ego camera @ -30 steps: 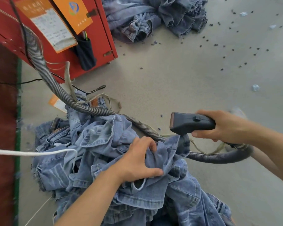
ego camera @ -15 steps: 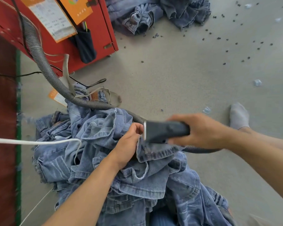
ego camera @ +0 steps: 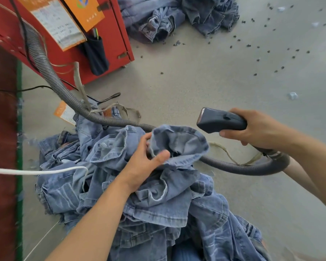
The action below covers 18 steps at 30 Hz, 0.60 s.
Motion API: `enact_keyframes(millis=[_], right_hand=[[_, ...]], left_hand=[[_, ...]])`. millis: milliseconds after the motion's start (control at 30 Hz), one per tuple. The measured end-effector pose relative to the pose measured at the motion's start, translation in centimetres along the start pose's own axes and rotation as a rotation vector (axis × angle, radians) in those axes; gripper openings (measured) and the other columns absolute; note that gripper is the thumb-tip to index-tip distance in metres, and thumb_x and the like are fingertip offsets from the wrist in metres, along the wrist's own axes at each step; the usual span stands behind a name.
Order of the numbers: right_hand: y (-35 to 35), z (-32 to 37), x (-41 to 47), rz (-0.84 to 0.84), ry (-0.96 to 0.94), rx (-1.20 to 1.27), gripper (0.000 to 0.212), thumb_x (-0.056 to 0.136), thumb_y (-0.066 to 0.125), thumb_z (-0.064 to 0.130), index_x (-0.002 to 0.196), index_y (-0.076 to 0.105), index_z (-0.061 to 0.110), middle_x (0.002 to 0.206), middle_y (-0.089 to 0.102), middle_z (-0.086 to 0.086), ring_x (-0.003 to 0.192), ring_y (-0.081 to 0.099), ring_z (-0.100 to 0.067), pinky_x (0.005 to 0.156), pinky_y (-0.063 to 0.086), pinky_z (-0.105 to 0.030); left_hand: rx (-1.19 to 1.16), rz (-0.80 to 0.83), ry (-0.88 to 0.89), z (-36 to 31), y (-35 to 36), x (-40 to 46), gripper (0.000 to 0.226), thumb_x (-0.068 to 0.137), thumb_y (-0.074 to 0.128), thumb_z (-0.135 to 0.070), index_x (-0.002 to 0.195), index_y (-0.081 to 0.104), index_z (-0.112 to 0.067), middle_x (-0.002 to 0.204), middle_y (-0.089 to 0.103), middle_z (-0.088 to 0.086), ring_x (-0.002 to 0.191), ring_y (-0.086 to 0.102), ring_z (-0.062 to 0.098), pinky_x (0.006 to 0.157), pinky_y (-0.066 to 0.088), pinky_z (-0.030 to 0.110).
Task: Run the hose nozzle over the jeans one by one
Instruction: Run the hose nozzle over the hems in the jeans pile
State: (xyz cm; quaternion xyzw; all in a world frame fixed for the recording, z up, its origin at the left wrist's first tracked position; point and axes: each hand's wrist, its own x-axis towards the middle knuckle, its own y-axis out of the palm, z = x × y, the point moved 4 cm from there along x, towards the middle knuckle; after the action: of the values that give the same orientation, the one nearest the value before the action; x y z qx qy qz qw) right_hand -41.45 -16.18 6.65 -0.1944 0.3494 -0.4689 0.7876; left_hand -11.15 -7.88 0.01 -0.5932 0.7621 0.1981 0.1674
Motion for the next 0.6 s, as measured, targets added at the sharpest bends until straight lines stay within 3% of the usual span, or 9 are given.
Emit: enact_keyframes(millis=[33,67,133,167,233,300,400,500,600], right_hand=[[0.0,-0.1,0.0,-0.003,0.003,-0.005,0.022,0.086,0.080,0.045,0.098,0.062,0.045,0.075,0.068,0.016,0.056,0.065,-0.007,0.050,0.049,-0.014],[0.0,-0.1,0.0,-0.004,0.004,-0.007,0.022,0.086,0.080,0.043,0.100,0.063,0.042,0.075,0.068,0.017,0.056,0.065,-0.006,0.050,0.049,-0.014],[0.0,-0.2,0.1,0.001,0.006,-0.019,0.022,0.088,0.080,0.041,0.101,0.062,0.040,0.078,0.067,0.021,0.058,0.064,-0.003,0.051,0.048,-0.013],[0.0,-0.1,0.1,0.006,0.009,-0.027,0.022,0.089,0.079,0.041,0.102,0.062,0.041,0.080,0.067,0.023,0.059,0.064,-0.002,0.051,0.048,-0.012],[0.1,0.2,0.0,0.028,0.006,-0.046,0.021,0.089,0.078,0.043,0.103,0.061,0.042,0.081,0.067,0.026,0.060,0.065,-0.001,0.053,0.048,-0.010],[0.4,0.8,-0.1,0.060,-0.009,-0.065,0.020,0.089,0.077,0.046,0.102,0.062,0.043,0.076,0.067,0.026,0.057,0.064,-0.001,0.052,0.046,-0.010],[1.2,2.0,0.0,0.134,-0.034,-0.041,0.021,0.086,0.078,0.047,0.098,0.061,0.048,0.068,0.067,0.019,0.052,0.062,-0.005,0.050,0.045,-0.014],[2.0,2.9,0.3,0.155,-0.059,-0.023,0.021,0.086,0.079,0.045,0.095,0.061,0.048,0.068,0.067,0.015,0.052,0.061,-0.006,0.051,0.047,-0.017],[3.1,3.8,0.7,0.116,-0.079,0.002,0.019,0.087,0.078,0.046,0.092,0.061,0.046,0.064,0.065,0.013,0.049,0.060,-0.008,0.049,0.047,-0.018]], left_hand=[[0.108,-0.068,0.022,-0.1,0.0,0.5,0.032,0.086,0.071,-0.061,0.108,0.054,-0.076,0.113,0.063,-0.043,0.111,0.059,-0.018,0.086,0.049,0.005],[0.153,-0.189,0.043,-0.4,-0.4,1.0,0.021,0.093,0.068,-0.052,0.103,0.061,-0.069,0.104,0.068,-0.039,0.106,0.064,-0.013,0.083,0.053,0.009],[-0.114,-0.434,0.006,0.1,-2.0,2.3,0.018,0.106,0.056,-0.030,0.112,0.072,-0.034,0.107,0.077,-0.010,0.110,0.071,0.017,0.095,0.058,0.036],[-0.286,-0.460,-0.035,0.4,-2.6,2.6,0.023,0.108,0.051,-0.025,0.120,0.070,-0.018,0.116,0.077,0.004,0.112,0.071,0.024,0.096,0.058,0.043],[-0.479,-0.364,-0.063,0.4,-3.2,2.7,0.033,0.110,0.045,-0.022,0.129,0.064,-0.003,0.126,0.072,0.016,0.117,0.070,0.029,0.090,0.060,0.043],[-0.518,-0.274,-0.059,0.3,-3.5,2.0,0.036,0.109,0.045,-0.021,0.132,0.062,0.001,0.131,0.068,0.020,0.123,0.066,0.032,0.092,0.059,0.042],[-0.464,-0.198,-0.044,0.6,-3.3,1.1,0.037,0.104,0.050,-0.022,0.131,0.063,-0.001,0.133,0.067,0.021,0.129,0.062,0.034,0.103,0.054,0.044],[-0.374,-0.127,-0.025,0.7,-2.4,0.4,0.037,0.108,0.047,-0.022,0.135,0.062,-0.002,0.135,0.067,0.017,0.128,0.063,0.029,0.098,0.056,0.035],[-0.352,-0.121,-0.032,0.7,-1.4,0.4,0.034,0.108,0.047,-0.016,0.135,0.060,-0.002,0.134,0.068,0.017,0.127,0.063,0.031,0.105,0.053,0.046]])
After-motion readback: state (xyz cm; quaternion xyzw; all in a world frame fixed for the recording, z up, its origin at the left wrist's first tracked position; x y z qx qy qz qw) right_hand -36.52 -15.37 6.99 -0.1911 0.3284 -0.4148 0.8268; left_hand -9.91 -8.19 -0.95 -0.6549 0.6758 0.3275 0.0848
